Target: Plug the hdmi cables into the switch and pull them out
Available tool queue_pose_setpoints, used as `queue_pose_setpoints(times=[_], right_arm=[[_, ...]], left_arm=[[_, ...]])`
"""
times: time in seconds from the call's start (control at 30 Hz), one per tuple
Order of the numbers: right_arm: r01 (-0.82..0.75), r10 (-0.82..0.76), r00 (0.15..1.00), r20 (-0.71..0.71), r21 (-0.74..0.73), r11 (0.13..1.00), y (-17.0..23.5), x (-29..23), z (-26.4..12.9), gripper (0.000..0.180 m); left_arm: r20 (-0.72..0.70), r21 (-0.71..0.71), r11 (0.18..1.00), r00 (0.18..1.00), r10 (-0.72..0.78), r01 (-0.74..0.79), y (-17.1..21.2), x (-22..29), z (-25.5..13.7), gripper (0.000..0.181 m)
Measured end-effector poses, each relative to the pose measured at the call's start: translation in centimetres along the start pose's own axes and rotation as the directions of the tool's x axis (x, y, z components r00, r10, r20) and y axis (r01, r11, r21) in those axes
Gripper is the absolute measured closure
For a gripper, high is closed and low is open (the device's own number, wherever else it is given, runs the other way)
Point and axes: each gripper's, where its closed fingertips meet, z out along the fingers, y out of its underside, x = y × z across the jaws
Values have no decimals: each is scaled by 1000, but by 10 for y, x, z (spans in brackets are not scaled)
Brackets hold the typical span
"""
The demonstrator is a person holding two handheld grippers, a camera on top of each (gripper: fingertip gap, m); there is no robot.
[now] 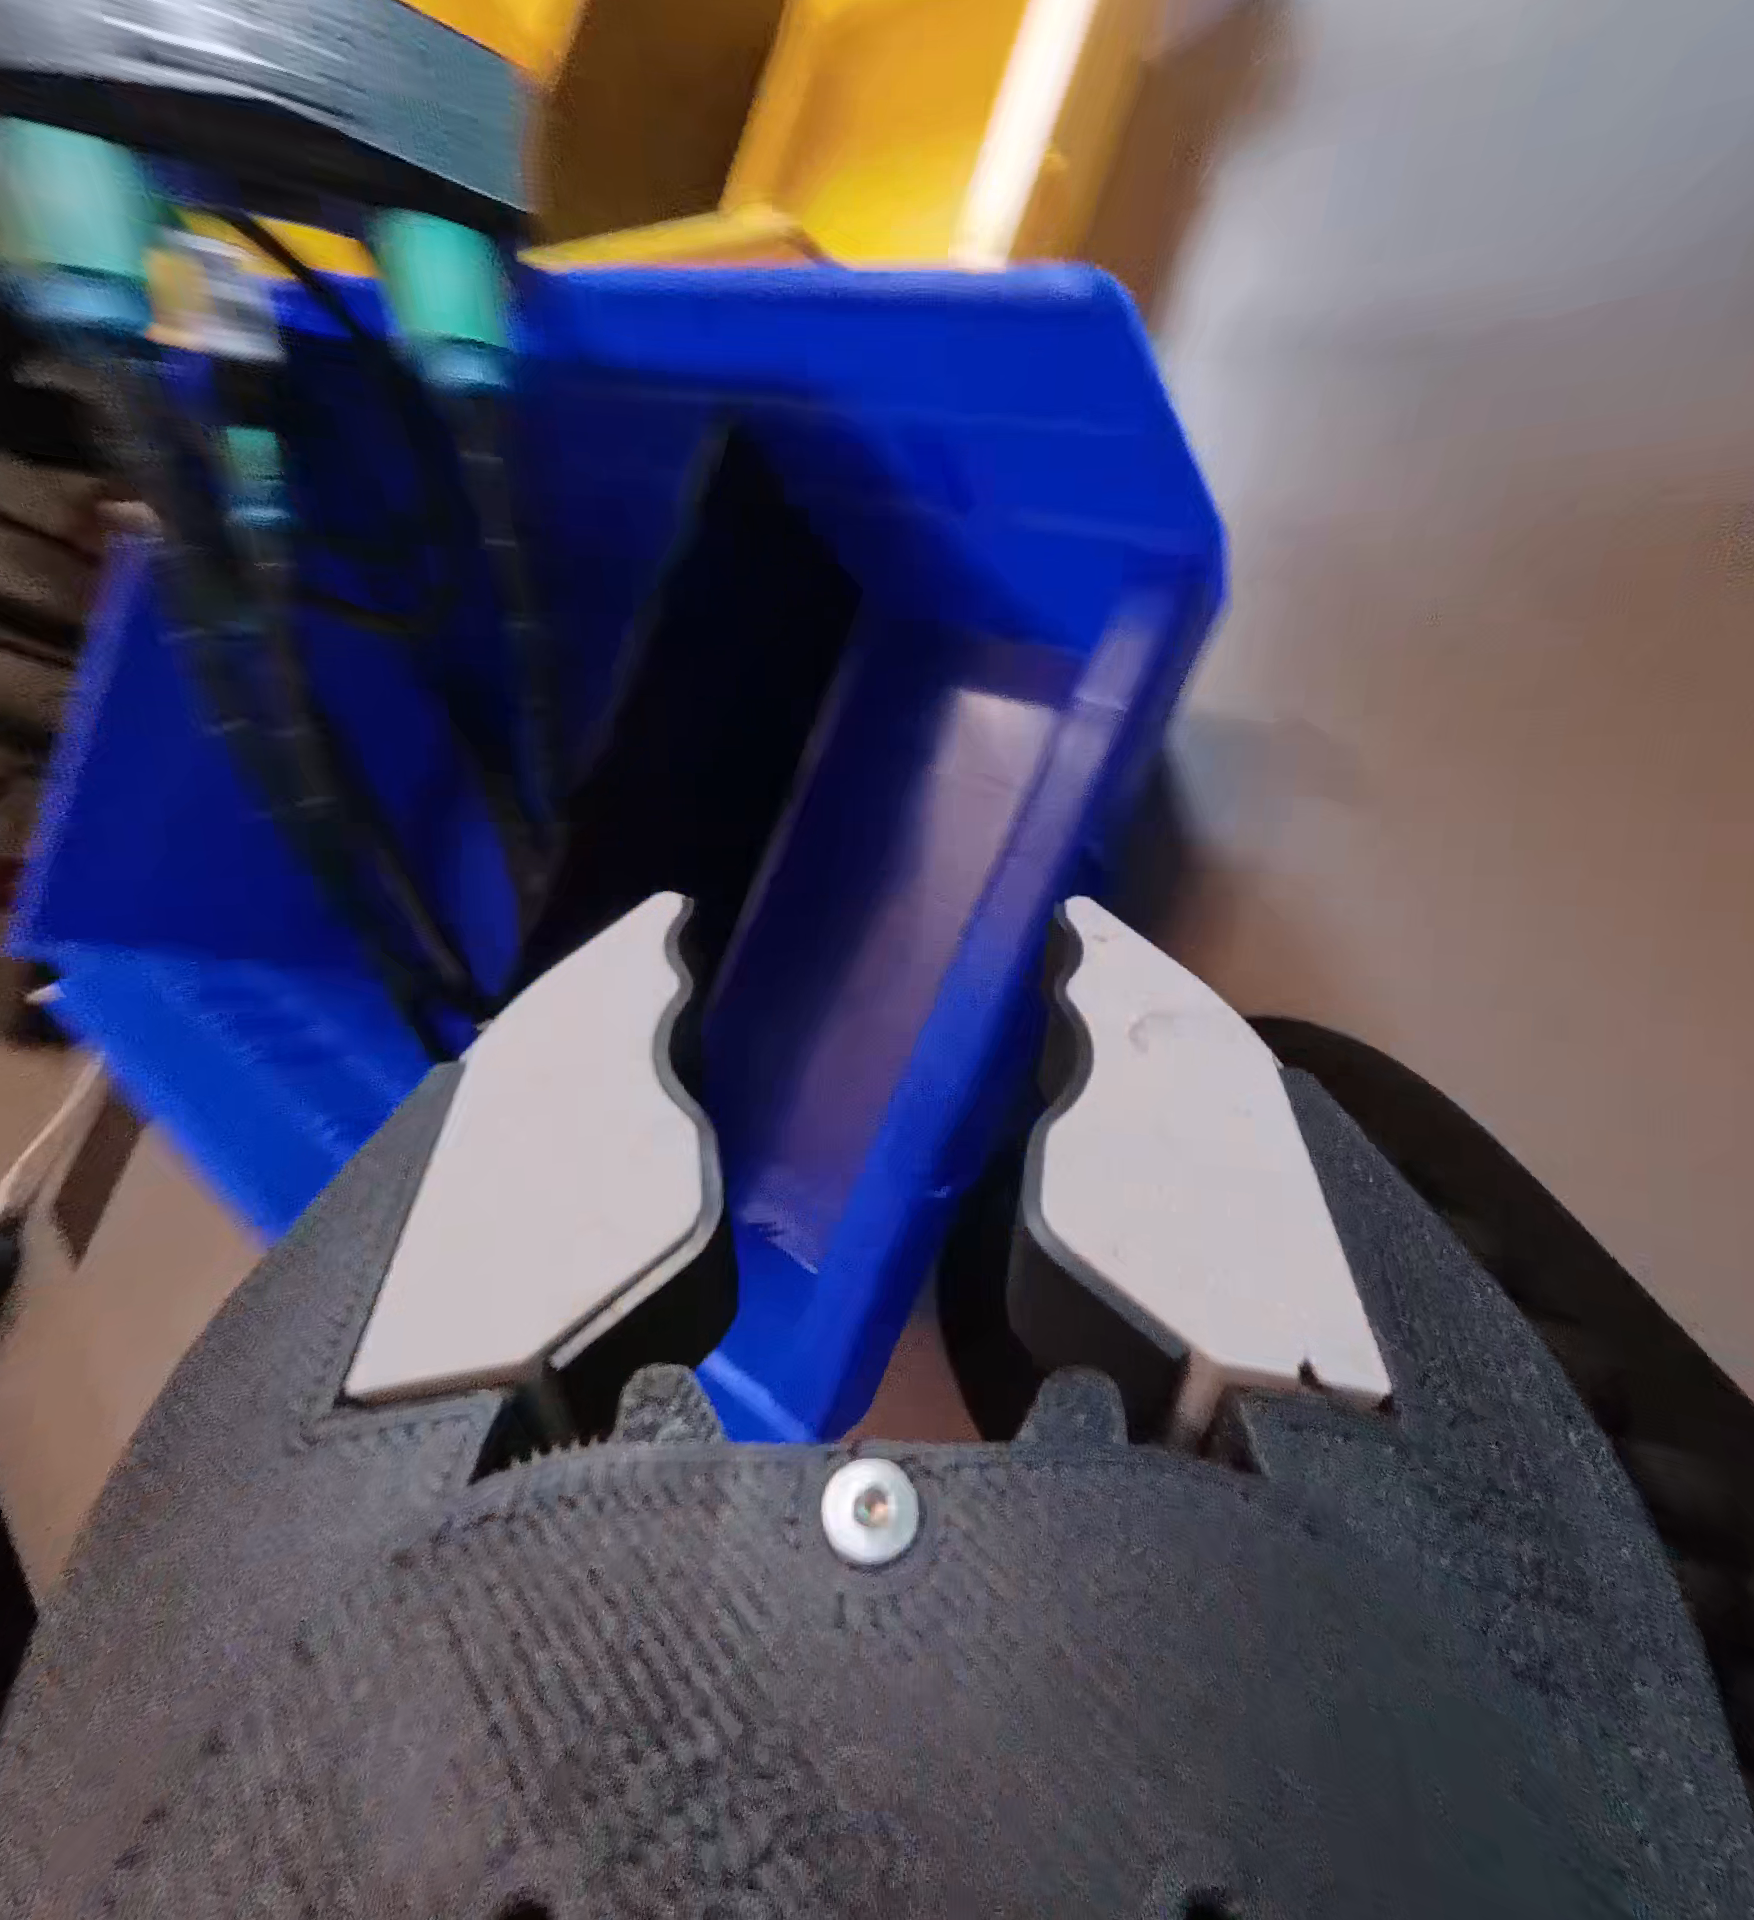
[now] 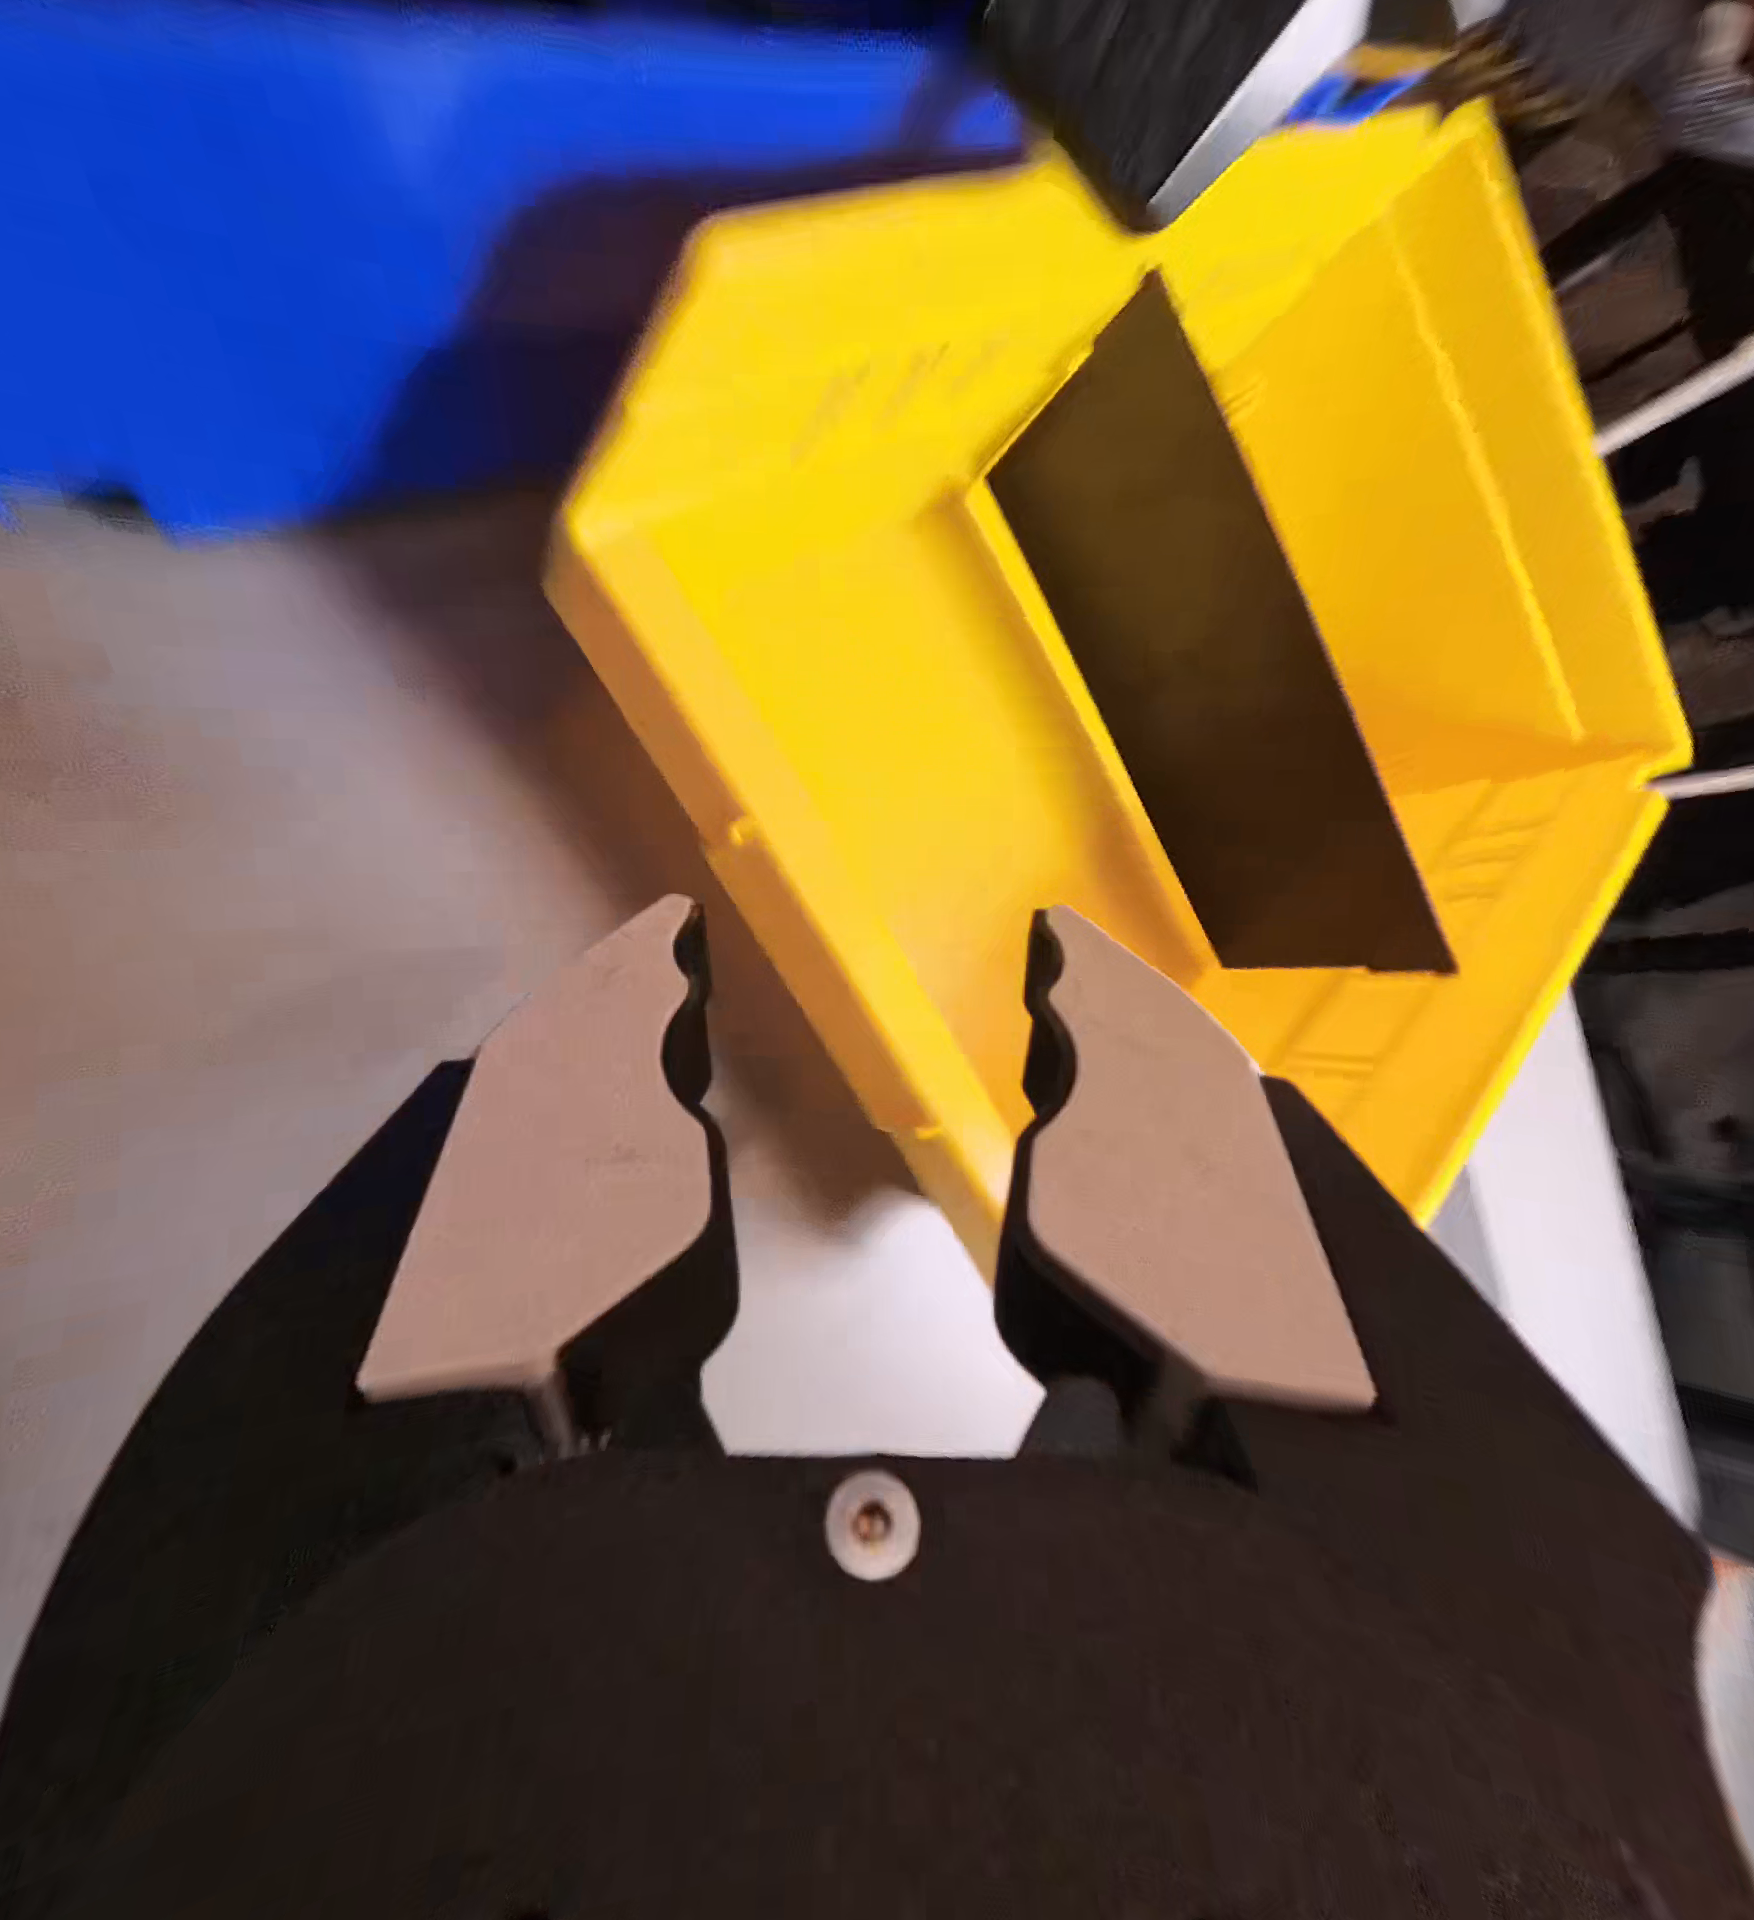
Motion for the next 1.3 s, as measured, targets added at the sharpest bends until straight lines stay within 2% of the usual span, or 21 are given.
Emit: queue_pose_setpoints(times=[0.03, 0.17, 0.2, 0.23, 0.27, 0.3, 0.37, 0.57, 0.77, 0.93, 1.1, 1.3], right_arm=[[74, -73, 997, 26, -44, 996, 5, 1, 9, 119], [257, -233, 959, 164, -146, 955, 21, 0, 39, 118], [274, -241, 949, 204, -149, 950, 23, -3, 43, 119], [277, -237, 940, 247, -142, 950, 25, -7, 45, 123], [272, -225, 931, 288, -135, 953, 26, -12, 45, 132], [270, -220, 925, 310, -129, 954, 27, -16, 44, 144], [296, -253, 925, 283, -119, 948, 29, -17, 41, 151], [236, -195, 952, 235, -162, 958, 47, -32, 15, 150], [130, -97, 984, 149, -229, 965, 88, -40, -22, 151], [35, -12, 997, 80, -283, 958, 142, -13, -41, 151], [-25, 47, 996, 71, -287, 958, 192, 23, -50, 152], [-69, 88, 994, 57, -286, 956, 224, 57, -48, 152]], left_arm=[[-63, -56, 998, 997, 37, -41, 5, 9, 9, 114], [-257, -259, 946, 958, 128, -196, 37, 29, 40, 116], [-293, -297, 927, 946, 140, -229, 45, 31, 45, 122], [-326, -289, 926, 935, 143, -242, 45, 33, 47, 142], [-383, -291, 922, 914, 134, -257, 46, 39, 47, 152], [-400, -300, 921, 909, 117, -250, 46, 39, 47, 154], [-379, -295, 921, 916, 132, -255, 44, 37, 49, 154], [-312, -273, 940, 943, 113, -203, 46, 36, 46, 153], [-258, -281, 949, 964, 65, -140, 55, 23, 44, 153], [-213, -303, 947, 976, 37, -102, 67, -3, 50, 153], [-169, -300, 951, 985, 27, -78, 81, -46, 65, 153], [-139, -311, 950, 990, -15, -30, 84, -85, 87, 153]])
